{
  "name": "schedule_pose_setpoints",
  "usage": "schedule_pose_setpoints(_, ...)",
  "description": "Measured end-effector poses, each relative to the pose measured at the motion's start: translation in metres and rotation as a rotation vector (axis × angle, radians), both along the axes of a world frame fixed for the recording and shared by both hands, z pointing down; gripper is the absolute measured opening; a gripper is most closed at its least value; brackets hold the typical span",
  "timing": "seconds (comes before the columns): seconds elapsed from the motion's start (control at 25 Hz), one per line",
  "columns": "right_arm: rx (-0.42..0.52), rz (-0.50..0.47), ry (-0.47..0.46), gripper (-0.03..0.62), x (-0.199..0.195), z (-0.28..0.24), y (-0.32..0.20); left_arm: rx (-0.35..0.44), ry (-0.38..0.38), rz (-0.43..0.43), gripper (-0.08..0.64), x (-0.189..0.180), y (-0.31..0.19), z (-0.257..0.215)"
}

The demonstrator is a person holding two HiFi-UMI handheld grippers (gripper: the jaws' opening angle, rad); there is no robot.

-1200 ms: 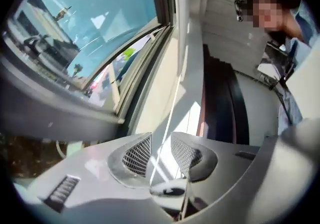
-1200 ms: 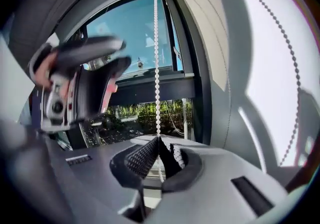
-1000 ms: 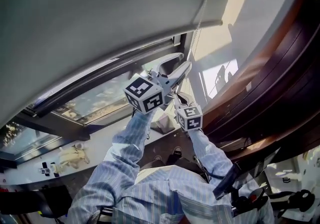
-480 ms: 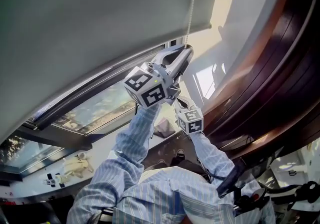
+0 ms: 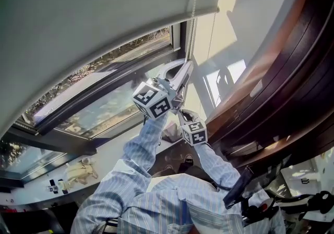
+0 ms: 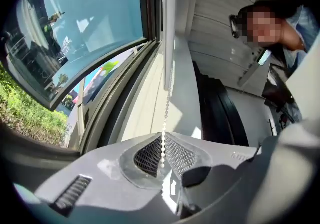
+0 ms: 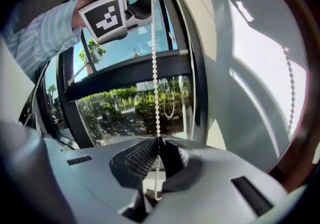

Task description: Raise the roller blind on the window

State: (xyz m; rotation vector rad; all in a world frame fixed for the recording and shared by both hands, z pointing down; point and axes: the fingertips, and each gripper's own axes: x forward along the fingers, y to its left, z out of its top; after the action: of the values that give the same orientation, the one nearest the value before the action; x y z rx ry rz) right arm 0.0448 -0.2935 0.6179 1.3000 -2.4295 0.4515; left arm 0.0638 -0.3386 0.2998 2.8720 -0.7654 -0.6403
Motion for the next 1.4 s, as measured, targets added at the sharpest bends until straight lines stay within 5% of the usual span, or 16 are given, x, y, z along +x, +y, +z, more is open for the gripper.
schedule_pose_setpoints(0.28, -0.432, -0.031, 0.164, 0.011, 0.028, 0.143, 0.074, -0.333, -0.095, 0.001, 0.009, -0.017, 0.007, 0.17)
schedule_pose_setpoints(0.44, -0.516, -0.078, 0.157, 0.011, 0.032, 0.155, 0.104, -0.359, -0.094, -0.044, 0.009, -0.03, 0.015, 0.203)
schedule_pose_setpoints(0.6, -0.365, -0.05, 0.02, 0.097, 0.029, 0.083, 0.072, -0.376, -0.127, -0.03, 0.011, -0.035, 0.0, 0.202)
schedule_pose_setpoints(0.76, -0.004, -0.034, -0.105, 0.102, 0.03, -0.076, 0.02, -0.39, -0.097, -0.02, 0.011, -0.039, 0.004, 0.204)
schedule_pose_setpoints(0.92, 0.33, -0.137, -0.223, 0.102, 0.018, -0.254, -0.009, -0.379, -0.101, -0.004, 0.009, -0.031, 0.014, 0.204)
schedule_pose_setpoints(1.0, 0.432, -0.198, -0.241, 0.106, 0.009, -0.314, -0.014, -0.456, -0.204, -0.002, 0.005, -0.025, 0.019, 0.232)
schedule_pose_setpoints(1.12, 0.512, -0.243, -0.231, 0.106, -0.004, -0.364, -0.023, -0.678, -0.612, 0.055, 0.003, -0.028, 0.058, 0.351)
schedule_pose_setpoints(1.16, 0.519, -0.251, -0.231, 0.106, -0.009, -0.372, -0.026, -0.718, -0.663, 0.078, 0.003, -0.034, 0.079, 0.382)
schedule_pose_setpoints(1.32, 0.477, -0.406, -0.398, 0.106, -0.031, -0.397, -0.002, -0.887, -0.477, 0.029, 0.003, -0.059, 0.12, 0.417)
schedule_pose_setpoints(1.4, 0.459, -0.478, -0.565, 0.106, -0.029, -0.415, 0.02, -0.888, -0.499, 0.028, 0.003, -0.059, 0.116, 0.42)
